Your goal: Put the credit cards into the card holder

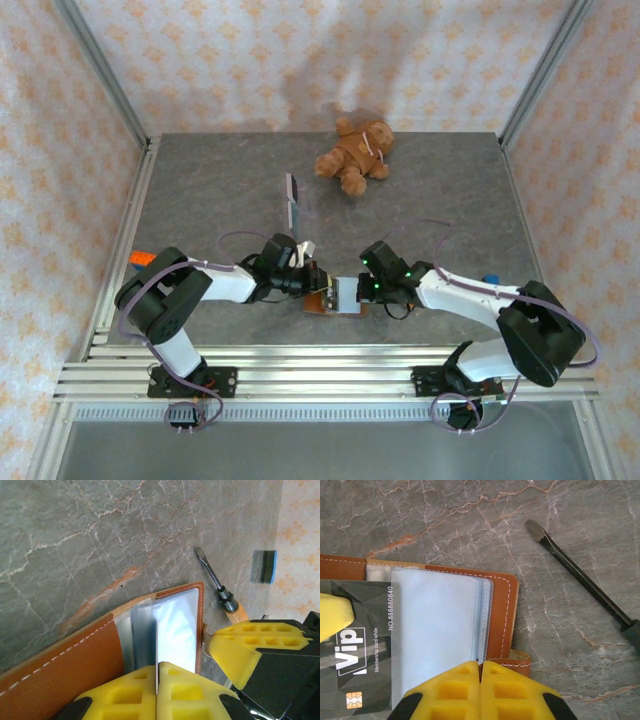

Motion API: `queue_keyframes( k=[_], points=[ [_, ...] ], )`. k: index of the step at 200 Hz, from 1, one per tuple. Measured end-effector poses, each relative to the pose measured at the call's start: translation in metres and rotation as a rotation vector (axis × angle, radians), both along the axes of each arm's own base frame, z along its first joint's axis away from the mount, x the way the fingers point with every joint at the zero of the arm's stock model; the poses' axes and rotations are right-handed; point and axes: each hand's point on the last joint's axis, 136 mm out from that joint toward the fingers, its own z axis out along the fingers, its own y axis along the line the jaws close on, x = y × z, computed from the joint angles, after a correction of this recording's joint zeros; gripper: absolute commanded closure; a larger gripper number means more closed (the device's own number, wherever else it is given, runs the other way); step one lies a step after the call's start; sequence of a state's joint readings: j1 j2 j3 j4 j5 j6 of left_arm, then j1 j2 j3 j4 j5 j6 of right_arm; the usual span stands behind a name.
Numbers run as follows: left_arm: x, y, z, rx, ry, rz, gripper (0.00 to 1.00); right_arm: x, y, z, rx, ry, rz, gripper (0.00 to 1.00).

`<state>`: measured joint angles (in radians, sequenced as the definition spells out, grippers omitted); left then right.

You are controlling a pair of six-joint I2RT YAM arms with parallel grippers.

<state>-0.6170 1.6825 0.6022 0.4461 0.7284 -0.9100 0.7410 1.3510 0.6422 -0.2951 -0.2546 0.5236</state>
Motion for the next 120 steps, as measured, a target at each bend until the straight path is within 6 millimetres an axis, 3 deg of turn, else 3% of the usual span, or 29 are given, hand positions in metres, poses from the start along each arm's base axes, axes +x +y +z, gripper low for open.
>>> queue_keyframes(
  k=[51,120],
  points=[
    [0.0002,-0.0059,-0.0060,-0.058,0.027,0.011,0.92,-0.0005,0.0005,-0.0014,0.006,-0.001,0.002,0.99],
    [-0.0010,-0.0045,-0.0077,-0.059,0.034,0.019,0.70,-0.0007,0.0005,-0.0022,0.013,-0.008,0.002,0.99]
  ],
)
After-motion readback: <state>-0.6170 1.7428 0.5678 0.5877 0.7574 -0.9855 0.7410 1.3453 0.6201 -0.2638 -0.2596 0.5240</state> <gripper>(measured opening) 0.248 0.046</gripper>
